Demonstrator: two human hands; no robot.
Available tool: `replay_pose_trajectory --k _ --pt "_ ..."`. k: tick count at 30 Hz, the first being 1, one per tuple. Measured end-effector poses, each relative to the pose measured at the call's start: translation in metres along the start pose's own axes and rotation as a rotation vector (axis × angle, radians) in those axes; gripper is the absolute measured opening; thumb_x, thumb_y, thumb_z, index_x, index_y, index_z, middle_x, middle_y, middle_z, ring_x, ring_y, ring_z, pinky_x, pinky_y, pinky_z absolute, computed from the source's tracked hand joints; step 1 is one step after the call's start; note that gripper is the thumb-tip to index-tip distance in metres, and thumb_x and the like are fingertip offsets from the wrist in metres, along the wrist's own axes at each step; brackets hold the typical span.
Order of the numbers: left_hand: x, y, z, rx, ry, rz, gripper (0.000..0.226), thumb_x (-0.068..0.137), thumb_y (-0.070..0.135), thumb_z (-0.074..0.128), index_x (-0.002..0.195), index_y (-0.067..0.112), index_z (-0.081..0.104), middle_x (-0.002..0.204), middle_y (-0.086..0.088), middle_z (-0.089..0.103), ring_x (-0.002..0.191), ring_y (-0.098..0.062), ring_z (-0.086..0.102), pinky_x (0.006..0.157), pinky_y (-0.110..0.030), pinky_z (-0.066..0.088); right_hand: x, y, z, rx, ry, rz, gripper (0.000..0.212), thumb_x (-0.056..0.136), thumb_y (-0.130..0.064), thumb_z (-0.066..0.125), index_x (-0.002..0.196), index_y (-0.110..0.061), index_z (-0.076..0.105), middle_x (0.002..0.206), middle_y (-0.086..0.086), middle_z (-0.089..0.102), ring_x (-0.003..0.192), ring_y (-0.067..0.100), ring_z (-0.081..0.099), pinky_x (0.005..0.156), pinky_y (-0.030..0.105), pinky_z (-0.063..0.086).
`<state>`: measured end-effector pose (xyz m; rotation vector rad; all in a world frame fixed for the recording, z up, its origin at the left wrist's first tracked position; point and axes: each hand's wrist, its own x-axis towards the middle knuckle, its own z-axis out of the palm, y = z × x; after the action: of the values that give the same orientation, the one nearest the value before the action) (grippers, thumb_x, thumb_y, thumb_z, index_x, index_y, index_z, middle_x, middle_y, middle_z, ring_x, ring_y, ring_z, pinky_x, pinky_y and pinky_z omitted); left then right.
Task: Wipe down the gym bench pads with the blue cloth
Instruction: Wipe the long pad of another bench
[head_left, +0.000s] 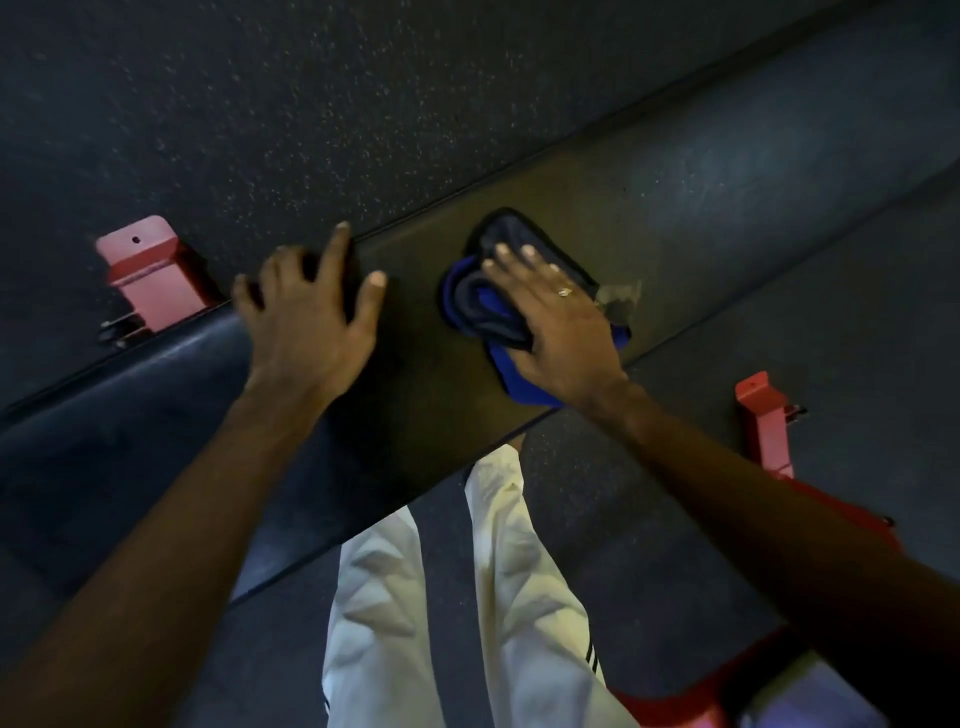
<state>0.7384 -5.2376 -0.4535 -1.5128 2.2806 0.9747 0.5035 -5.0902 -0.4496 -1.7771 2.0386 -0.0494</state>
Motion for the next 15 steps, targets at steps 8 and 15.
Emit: replay_pose_trajectory --k 8,15 --pt "0.04 0.058 0.032 0.211 0.114 0.106 0.072 0.101 0.068 0.024 0.16 0.026 0.023 0.145 -0.023 0.046 0.134 -0.041 0.043 0.111 -0.059 0.029 -0.032 -0.009 0.019 0.29 0.483 0.835 0.072 0.094 -0.035 0.061 0.158 -0.016 0.032 0.164 0.004 0.034 0.154 0.024 0.024 0.124 0.046 0.026" --pt "0.04 0.059 0.029 0.157 0.082 0.115 0.076 0.1 0.071 0.03 0.161 0.03 0.016 0.154 -0.021 0.038 0.139 -0.042 0.038 0.114 -0.061 0.024 -0.071 0.024 0.021 0.357 0.388 0.658 0.075 0.089 -0.016 0.061 0.158 -0.016 0.031 0.164 0.004 0.031 0.154 0.024 0.023 0.124 0.048 0.027"
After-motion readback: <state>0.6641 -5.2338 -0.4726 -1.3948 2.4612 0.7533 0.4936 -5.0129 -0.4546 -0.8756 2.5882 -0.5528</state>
